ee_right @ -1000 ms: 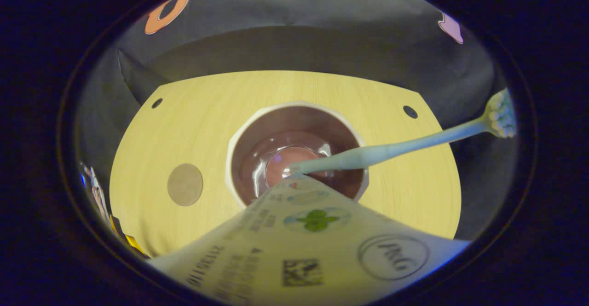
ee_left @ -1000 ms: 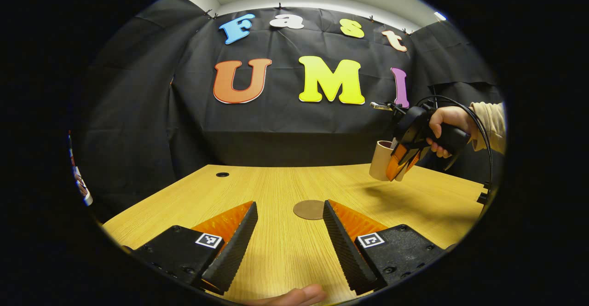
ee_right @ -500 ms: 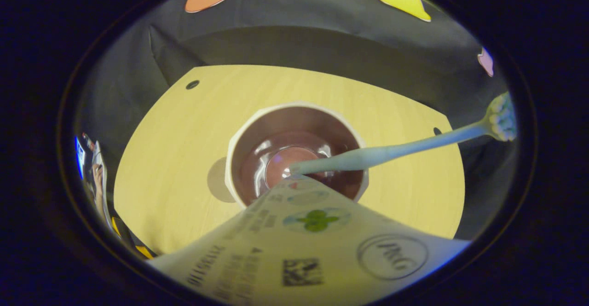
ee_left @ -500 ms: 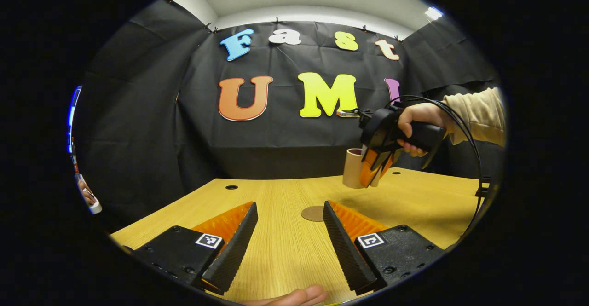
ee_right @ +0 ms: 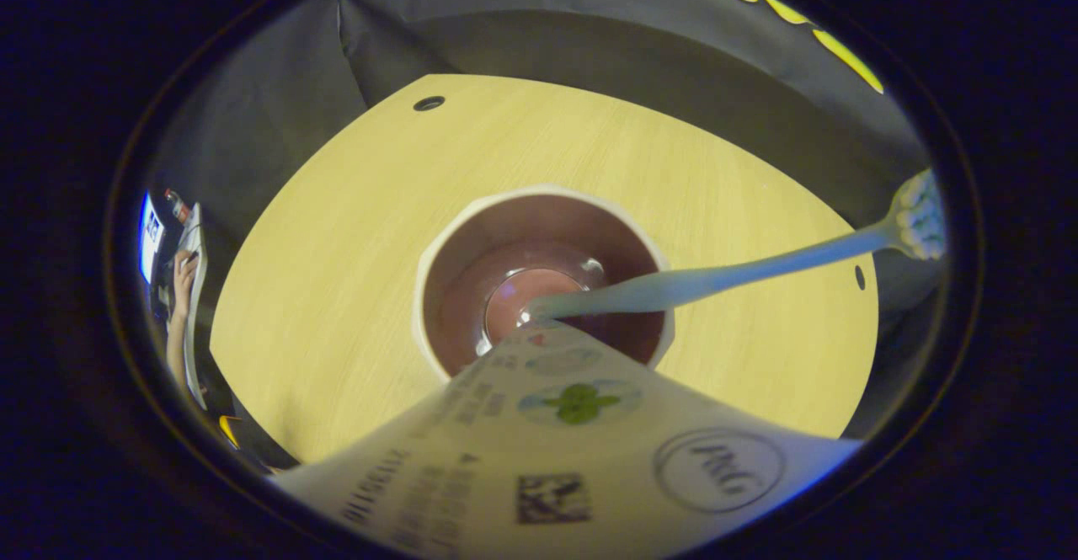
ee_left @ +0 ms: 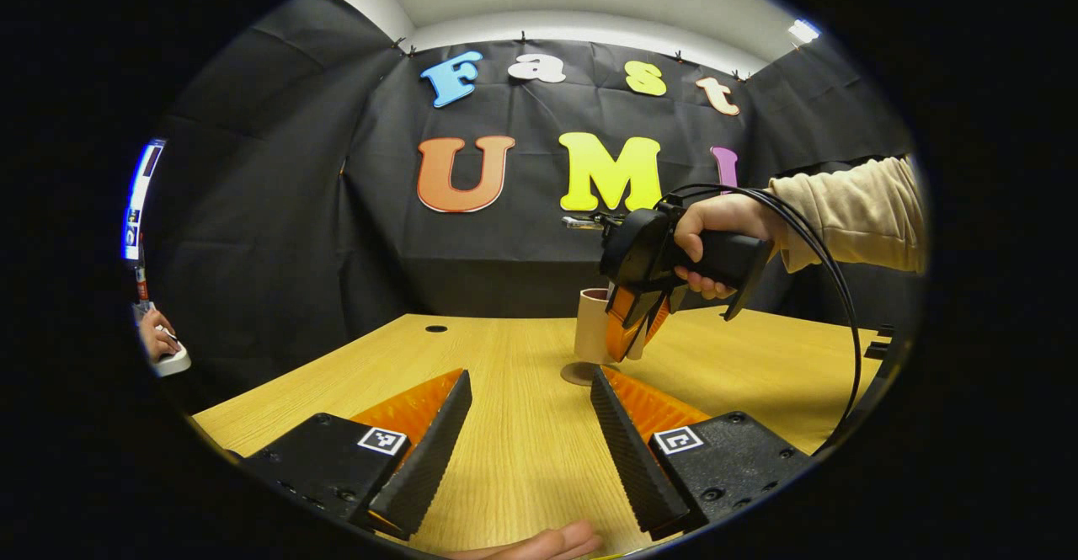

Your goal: Put the toothbrush and toothpaste on the desktop into the cup, then pick up the cup and place it on the coaster on the desktop.

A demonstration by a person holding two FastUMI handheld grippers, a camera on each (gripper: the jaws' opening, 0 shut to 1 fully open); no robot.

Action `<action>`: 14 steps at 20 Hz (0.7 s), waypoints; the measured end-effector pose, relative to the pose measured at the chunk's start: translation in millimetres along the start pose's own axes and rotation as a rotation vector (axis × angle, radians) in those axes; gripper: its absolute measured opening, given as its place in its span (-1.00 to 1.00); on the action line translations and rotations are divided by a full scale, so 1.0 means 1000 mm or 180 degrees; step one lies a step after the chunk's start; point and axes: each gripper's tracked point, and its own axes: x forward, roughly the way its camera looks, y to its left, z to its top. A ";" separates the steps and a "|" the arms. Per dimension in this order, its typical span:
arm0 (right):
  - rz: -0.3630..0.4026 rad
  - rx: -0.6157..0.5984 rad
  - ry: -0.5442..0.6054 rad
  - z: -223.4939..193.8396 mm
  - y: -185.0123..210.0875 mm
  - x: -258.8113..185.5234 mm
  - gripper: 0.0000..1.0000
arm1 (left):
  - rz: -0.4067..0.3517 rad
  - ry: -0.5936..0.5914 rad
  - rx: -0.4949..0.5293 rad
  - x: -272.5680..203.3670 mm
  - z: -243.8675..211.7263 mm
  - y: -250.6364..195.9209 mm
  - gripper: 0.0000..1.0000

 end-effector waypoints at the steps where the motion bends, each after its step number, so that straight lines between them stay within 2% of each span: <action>1: -0.0020 -0.0012 0.0025 -0.001 -0.002 0.001 0.73 | 0.0014 0.0002 -0.0005 -0.002 -0.001 0.002 0.82; 7: -0.0114 -0.0034 0.0254 -0.005 -0.001 -0.004 0.74 | 0.0084 0.0052 0.0025 -0.004 -0.007 0.010 0.82; 11: -0.0028 -0.0029 0.0204 -0.004 0.000 -0.005 0.74 | 0.0081 0.0072 -0.0012 -0.004 -0.007 0.007 0.82; 14: 0.0020 -0.0013 0.0006 0.002 -0.001 -0.015 0.75 | 0.0126 0.0125 0.0025 -0.004 -0.012 0.006 0.82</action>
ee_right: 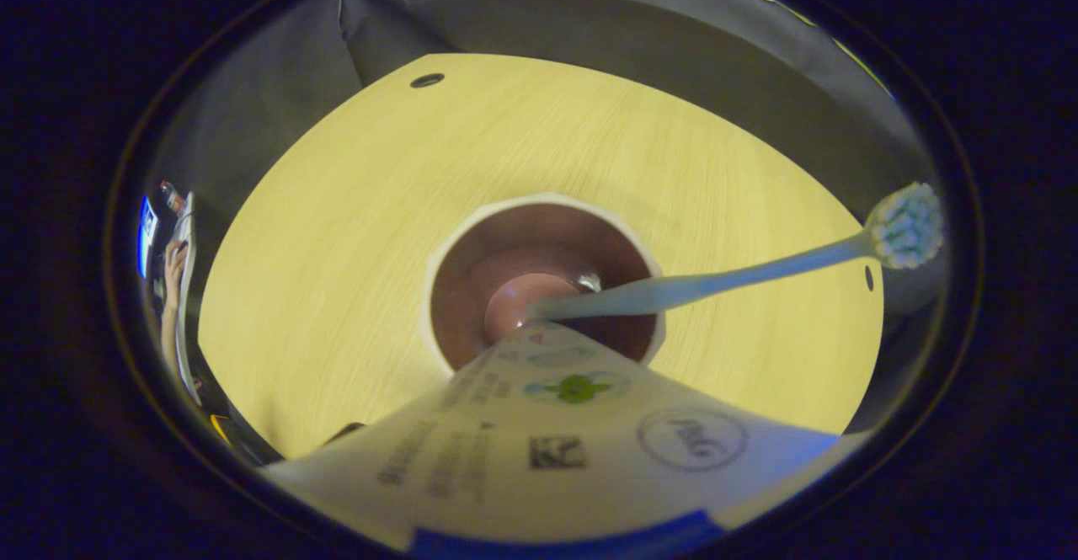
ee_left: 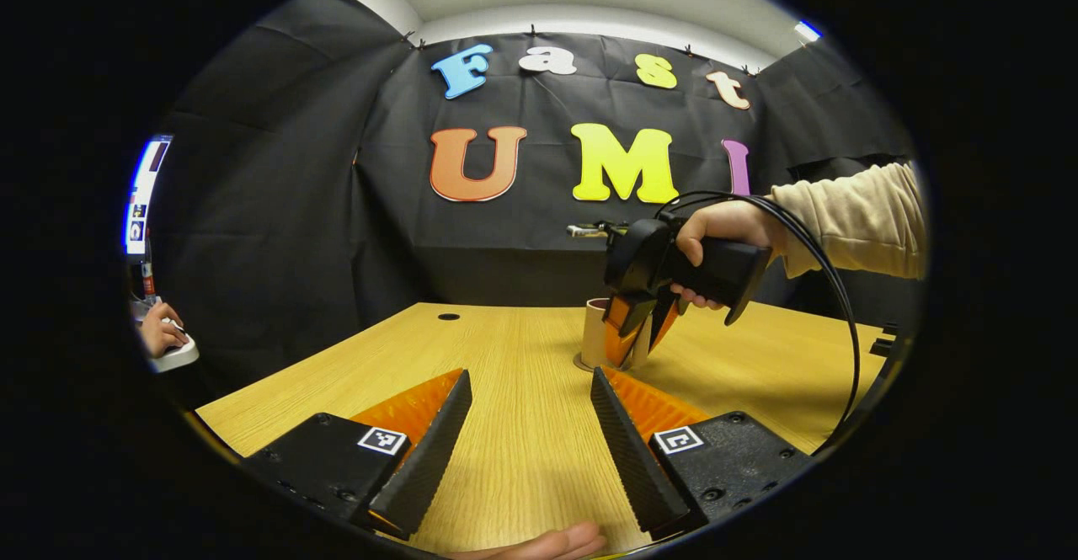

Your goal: Put the toothbrush and toothpaste on the desktop into the cup, then pick up the cup and place it on the coaster on the desktop.

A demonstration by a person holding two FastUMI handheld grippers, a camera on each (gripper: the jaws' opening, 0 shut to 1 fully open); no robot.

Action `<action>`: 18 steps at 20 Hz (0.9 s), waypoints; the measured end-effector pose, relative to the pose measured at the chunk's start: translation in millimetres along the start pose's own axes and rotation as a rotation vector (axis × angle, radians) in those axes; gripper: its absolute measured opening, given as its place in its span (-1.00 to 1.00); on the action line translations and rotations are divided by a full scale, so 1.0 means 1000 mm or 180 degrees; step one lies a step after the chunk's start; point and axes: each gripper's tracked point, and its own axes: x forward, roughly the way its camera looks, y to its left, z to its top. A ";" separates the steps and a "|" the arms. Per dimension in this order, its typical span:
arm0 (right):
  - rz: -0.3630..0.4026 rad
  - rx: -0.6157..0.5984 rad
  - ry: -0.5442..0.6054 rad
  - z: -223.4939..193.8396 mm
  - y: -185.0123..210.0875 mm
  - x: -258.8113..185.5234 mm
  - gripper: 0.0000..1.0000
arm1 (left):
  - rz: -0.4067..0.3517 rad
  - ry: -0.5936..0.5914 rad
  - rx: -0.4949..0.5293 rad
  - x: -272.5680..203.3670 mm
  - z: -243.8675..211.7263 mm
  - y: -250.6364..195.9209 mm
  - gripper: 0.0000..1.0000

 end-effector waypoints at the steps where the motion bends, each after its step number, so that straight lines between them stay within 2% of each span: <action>1: 0.0062 0.0036 -0.0062 0.000 0.002 -0.004 0.75 | 0.0029 0.0026 0.0020 0.001 -0.001 0.000 0.82; 4: 0.0184 0.0194 -0.0225 -0.006 0.004 -0.016 0.77 | 0.0093 0.0176 0.0032 -0.002 -0.009 -0.005 0.82; 5: 0.0195 0.0215 -0.0298 -0.008 0.002 -0.020 0.91 | 0.0101 0.0198 0.0050 -0.004 -0.008 -0.008 0.82; 6: 0.0195 0.0224 -0.0388 -0.006 0.002 -0.020 0.94 | 0.0107 0.0212 0.0086 -0.005 -0.008 -0.011 0.82; 11: 0.0177 0.0422 -0.1112 -0.008 -0.016 -0.064 0.94 | 0.0113 0.0227 0.0239 -0.008 -0.003 -0.029 0.82; 15: -0.0047 0.0640 -0.1734 -0.030 -0.047 -0.118 0.93 | 0.0035 0.0235 0.0238 -0.005 0.009 -0.055 0.82; 18: -0.0192 0.0787 -0.2086 -0.065 -0.069 -0.146 0.94 | -0.0007 0.0169 0.0134 0.002 0.031 -0.067 0.82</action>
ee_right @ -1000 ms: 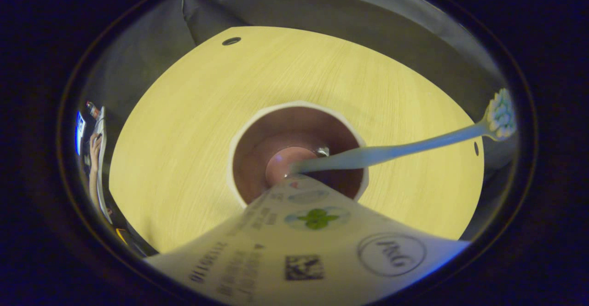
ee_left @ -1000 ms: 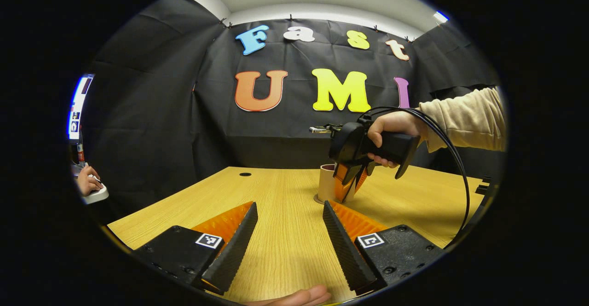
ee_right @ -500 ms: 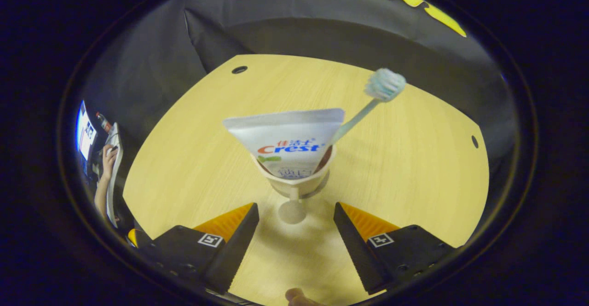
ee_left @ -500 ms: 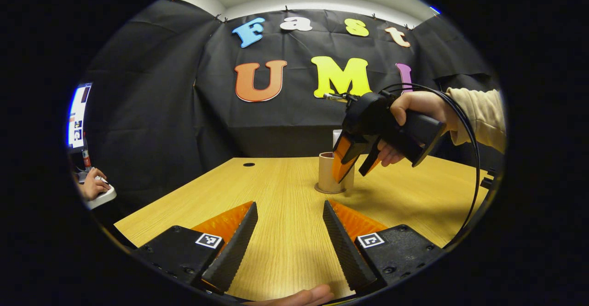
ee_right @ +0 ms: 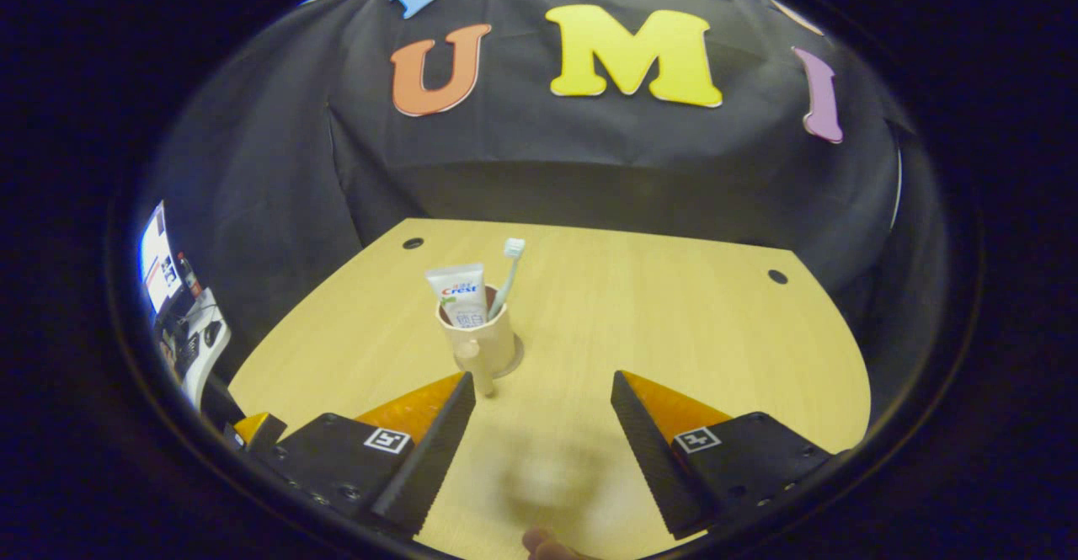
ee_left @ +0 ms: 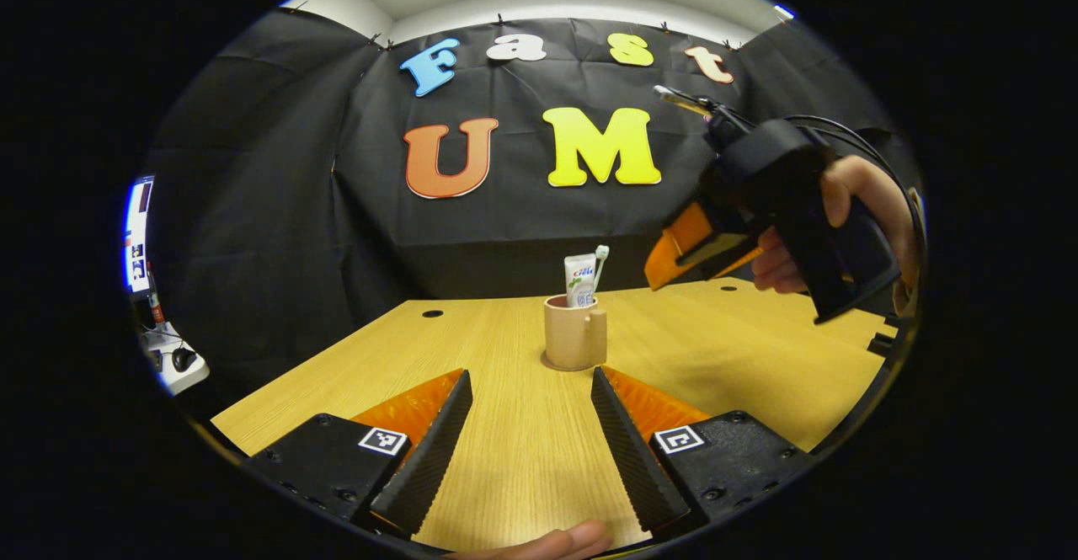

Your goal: Put the toothbrush and toothpaste on the desktop into the cup, then pick up the cup and place it on the coaster on the desktop.

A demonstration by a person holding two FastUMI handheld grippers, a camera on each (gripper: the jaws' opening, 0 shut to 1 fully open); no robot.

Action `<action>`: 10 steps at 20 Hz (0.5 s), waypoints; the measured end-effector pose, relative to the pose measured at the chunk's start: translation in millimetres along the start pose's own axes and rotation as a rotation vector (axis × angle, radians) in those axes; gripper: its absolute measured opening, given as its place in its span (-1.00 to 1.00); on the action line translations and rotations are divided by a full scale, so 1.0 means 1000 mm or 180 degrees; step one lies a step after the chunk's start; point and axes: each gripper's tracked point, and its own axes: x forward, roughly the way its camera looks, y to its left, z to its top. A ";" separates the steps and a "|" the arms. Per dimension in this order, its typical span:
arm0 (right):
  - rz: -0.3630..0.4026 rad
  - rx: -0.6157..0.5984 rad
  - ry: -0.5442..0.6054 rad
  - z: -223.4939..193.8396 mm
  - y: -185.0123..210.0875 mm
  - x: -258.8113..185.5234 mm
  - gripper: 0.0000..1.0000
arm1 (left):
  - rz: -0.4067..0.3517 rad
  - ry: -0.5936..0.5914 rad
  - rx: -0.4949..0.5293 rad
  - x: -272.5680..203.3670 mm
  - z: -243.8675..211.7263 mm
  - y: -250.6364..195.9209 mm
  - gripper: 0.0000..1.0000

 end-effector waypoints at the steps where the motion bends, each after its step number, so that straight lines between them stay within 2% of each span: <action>1: -0.0032 0.0059 -0.0133 -0.001 -0.008 -0.013 0.94 | 0.0000 0.0001 -0.0051 0.002 0.006 -0.002 0.81; 4: -0.0272 0.0221 -0.0608 -0.004 -0.044 -0.056 0.93 | -0.0001 -0.0003 -0.0166 0.000 0.020 -0.010 0.82; 6: -0.0442 0.0170 -0.0864 -0.012 -0.062 -0.076 0.93 | -0.0005 -0.0017 -0.0158 -0.002 0.025 -0.016 0.82; 7: -0.0509 0.0140 -0.0957 -0.016 -0.069 -0.084 0.87 | -0.0006 -0.0016 -0.0124 -0.002 0.027 -0.019 0.81; 10: -0.0643 0.0186 -0.1166 -0.032 -0.083 -0.112 0.93 | -0.0013 -0.0005 -0.0103 -0.005 0.031 -0.025 0.81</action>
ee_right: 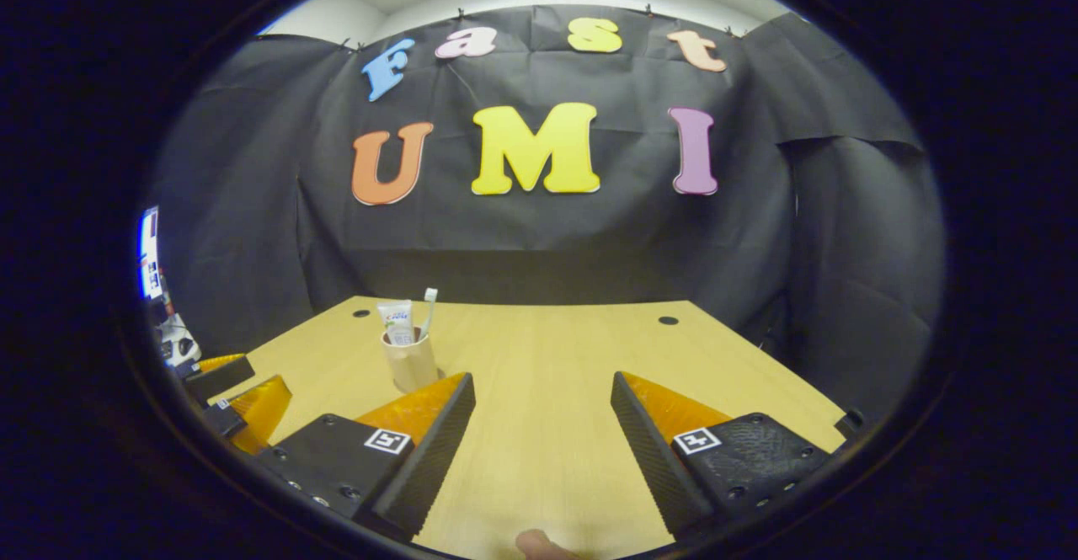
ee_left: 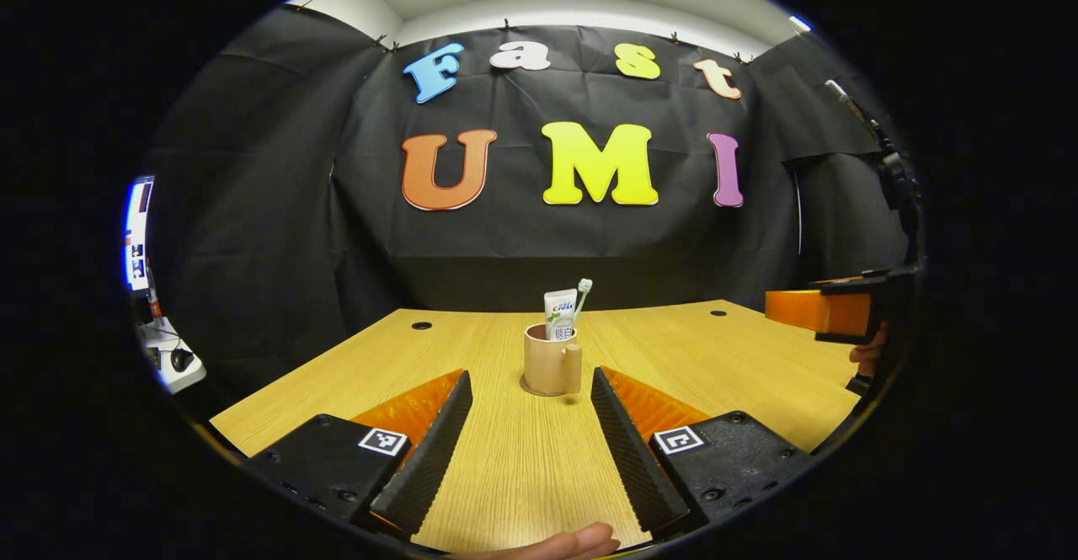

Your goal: Put the toothbrush and toothpaste on the desktop into the cup, then pick up the cup and place it on the coaster on the desktop.

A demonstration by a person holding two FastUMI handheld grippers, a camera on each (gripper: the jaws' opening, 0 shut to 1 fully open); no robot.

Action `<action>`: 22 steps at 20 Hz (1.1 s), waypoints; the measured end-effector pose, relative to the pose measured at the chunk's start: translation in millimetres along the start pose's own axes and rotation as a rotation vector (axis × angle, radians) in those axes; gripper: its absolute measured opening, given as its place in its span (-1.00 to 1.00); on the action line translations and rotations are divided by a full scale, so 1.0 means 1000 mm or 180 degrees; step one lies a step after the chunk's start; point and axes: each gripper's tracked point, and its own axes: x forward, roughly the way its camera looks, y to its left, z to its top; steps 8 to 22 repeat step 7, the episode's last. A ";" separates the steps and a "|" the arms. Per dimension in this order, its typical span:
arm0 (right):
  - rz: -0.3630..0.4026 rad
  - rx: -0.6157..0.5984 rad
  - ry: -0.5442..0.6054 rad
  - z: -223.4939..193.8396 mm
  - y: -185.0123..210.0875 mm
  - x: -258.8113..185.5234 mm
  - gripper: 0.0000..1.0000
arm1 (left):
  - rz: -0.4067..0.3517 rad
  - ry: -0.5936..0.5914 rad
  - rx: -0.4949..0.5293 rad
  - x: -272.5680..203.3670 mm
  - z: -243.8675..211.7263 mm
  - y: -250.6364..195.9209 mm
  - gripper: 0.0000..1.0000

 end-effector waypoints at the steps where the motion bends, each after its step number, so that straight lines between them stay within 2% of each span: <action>1: -0.0024 0.0022 -0.0031 -0.002 -0.004 -0.006 0.93 | -0.0016 0.0017 -0.0024 -0.001 0.002 -0.002 0.82; 7: -0.0127 0.0002 -0.0252 -0.003 -0.016 -0.028 0.93 | -0.0050 0.0042 -0.0152 -0.005 0.011 -0.009 0.81; 22: -0.0127 0.0002 -0.0252 -0.003 -0.016 -0.028 0.93 | -0.0050 0.0042 -0.0152 -0.005 0.011 -0.009 0.81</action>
